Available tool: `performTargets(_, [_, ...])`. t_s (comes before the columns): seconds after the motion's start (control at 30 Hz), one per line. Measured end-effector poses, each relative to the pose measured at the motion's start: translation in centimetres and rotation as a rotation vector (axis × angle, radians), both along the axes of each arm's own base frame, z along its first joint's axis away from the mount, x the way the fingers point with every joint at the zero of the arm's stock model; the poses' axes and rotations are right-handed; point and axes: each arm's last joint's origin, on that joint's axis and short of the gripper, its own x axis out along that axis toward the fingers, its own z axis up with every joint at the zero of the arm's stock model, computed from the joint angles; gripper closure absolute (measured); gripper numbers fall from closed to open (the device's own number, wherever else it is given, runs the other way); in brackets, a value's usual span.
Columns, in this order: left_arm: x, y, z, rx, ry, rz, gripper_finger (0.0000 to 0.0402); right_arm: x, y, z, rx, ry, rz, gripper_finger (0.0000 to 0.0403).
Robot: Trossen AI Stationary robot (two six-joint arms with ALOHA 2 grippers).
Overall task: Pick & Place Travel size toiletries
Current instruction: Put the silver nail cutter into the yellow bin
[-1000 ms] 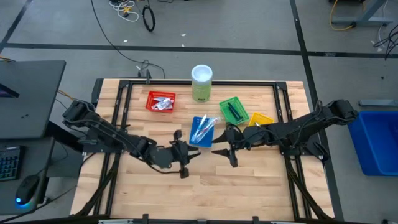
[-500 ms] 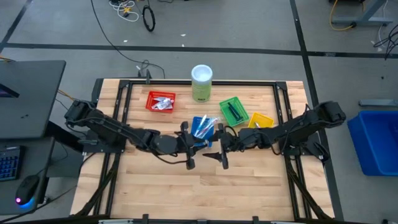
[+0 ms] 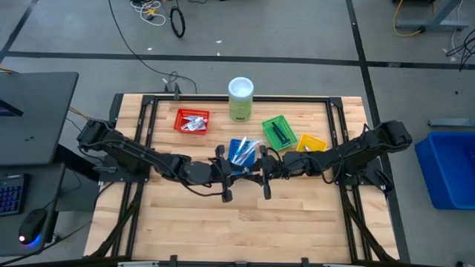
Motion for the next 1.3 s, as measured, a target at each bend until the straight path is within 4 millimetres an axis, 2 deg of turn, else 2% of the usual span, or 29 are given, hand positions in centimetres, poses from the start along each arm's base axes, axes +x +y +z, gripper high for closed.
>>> performTargets(0.13, [0.0,0.0,-0.1,-0.011,0.003,0.004,0.0325,0.0,0.0,-0.1,0.014,0.015,-0.002,0.0350])
performTargets(0.27, [0.0,0.1,-0.1,-0.019,0.005,0.007,0.0317,0.0,0.0,-0.2,0.034,0.028,-0.006,0.0352])
performTargets(0.47, [0.0,0.1,-0.1,-0.011,0.009,0.016,0.0285,-0.1,0.0,-0.5,0.062,0.062,-0.009,0.0343])
performTargets(0.6, [-0.2,0.3,-0.5,-0.004,0.037,0.084,0.0265,-0.6,-0.4,-0.8,0.094,0.138,-0.153,0.0349])
performTargets(0.77, [-0.6,0.7,-1.3,0.014,0.102,0.179,0.0244,-2.7,-1.7,-0.5,0.015,0.260,-0.415,0.0350])
performTargets(0.97, [-0.6,1.1,-1.5,-0.004,0.120,0.213,0.0237,-5.5,-3.4,0.1,-0.025,0.390,-0.630,0.0349])
performTargets(1.3, [-0.3,2.1,-1.6,-0.009,0.123,0.241,0.0242,-10.3,-5.3,-2.0,0.081,0.771,-0.882,0.0348])
